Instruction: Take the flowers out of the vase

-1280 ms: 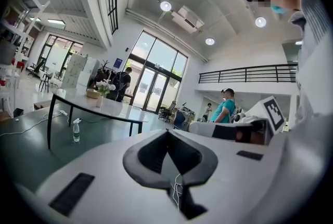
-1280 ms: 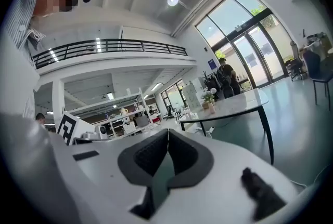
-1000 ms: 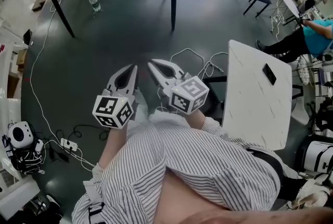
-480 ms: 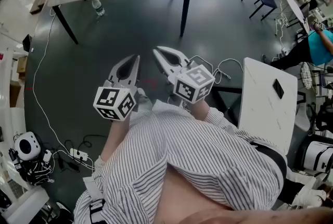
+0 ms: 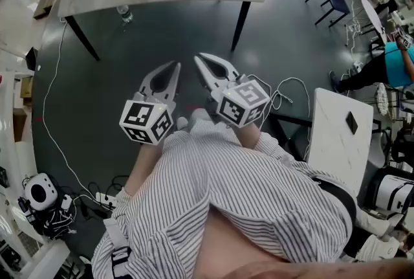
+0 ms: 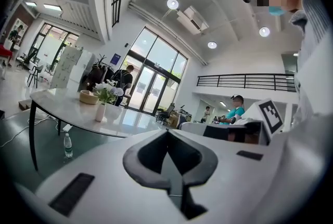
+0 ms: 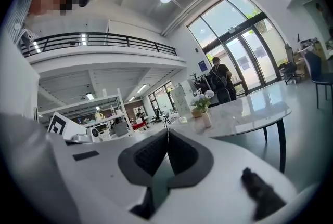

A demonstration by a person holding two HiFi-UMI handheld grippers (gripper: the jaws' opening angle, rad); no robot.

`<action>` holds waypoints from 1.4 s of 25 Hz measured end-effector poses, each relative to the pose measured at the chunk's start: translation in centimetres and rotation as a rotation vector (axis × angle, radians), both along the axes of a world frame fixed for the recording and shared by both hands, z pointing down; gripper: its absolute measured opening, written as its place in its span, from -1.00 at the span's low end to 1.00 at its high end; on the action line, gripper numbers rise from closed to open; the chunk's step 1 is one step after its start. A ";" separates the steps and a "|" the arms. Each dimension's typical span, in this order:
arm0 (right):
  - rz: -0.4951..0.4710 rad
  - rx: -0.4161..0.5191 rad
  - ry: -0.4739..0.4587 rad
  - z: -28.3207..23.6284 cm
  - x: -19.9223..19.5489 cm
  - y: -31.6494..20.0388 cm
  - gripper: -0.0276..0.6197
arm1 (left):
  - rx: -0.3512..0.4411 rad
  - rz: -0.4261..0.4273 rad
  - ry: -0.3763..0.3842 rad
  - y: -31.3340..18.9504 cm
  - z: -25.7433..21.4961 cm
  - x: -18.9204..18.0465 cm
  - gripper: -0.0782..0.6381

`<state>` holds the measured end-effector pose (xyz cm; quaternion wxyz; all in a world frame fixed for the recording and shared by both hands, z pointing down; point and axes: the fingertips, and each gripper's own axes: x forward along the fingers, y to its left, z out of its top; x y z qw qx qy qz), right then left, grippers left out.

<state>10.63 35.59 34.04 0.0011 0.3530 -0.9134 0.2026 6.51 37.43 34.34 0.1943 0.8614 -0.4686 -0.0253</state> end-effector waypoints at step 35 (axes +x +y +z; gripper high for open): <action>-0.186 0.013 -0.005 -1.5 -7.1 -35.3 -0.87 | -0.010 -0.142 0.011 -34.9 -0.1 -6.4 -0.75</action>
